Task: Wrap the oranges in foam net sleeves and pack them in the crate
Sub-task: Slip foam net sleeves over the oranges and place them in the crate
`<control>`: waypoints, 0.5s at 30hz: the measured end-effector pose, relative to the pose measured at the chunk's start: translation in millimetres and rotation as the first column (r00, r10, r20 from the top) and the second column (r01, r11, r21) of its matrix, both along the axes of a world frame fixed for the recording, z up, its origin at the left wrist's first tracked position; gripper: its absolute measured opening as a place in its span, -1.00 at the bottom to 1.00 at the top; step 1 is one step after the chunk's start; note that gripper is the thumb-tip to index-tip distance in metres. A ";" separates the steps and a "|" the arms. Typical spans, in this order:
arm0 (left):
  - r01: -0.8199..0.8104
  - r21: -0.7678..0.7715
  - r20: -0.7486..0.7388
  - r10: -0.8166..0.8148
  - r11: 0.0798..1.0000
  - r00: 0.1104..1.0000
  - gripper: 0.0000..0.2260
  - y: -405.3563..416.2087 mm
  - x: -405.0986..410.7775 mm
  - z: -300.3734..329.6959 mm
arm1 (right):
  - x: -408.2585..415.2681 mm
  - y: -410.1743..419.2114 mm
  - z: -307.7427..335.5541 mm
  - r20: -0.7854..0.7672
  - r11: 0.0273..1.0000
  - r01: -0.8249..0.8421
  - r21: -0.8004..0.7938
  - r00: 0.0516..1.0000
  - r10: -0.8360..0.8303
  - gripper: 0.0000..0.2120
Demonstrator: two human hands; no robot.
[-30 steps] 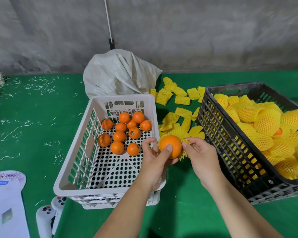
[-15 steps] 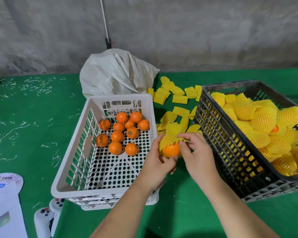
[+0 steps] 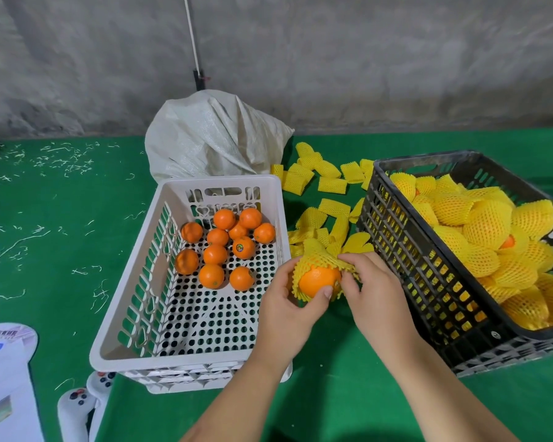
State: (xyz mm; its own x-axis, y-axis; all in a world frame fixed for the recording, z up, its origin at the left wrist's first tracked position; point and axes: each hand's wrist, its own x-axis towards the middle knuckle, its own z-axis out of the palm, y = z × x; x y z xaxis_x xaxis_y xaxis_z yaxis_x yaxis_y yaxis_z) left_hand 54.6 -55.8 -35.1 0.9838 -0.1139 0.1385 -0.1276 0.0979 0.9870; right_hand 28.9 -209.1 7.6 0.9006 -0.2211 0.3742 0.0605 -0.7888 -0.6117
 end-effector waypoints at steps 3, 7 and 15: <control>-0.024 -0.037 -0.028 0.023 0.999 0.999 -0.48 -0.6 2.0 -2.1 | 4.6 -5.2 1.9 -0.062 1.000 0.010 0.018 0.998 -0.009 -0.74; -0.064 -0.013 -0.017 0.064 0.998 0.998 -0.49 -2.4 5.9 -5.0 | -1.2 1.2 6.3 0.114 0.995 0.098 0.033 0.988 -0.101 -0.82; -0.004 -0.239 -0.054 -0.010 0.971 0.998 -0.33 3.9 5.5 2.8 | -4.8 34.7 -7.9 0.091 0.955 -0.031 0.295 0.996 0.004 -0.66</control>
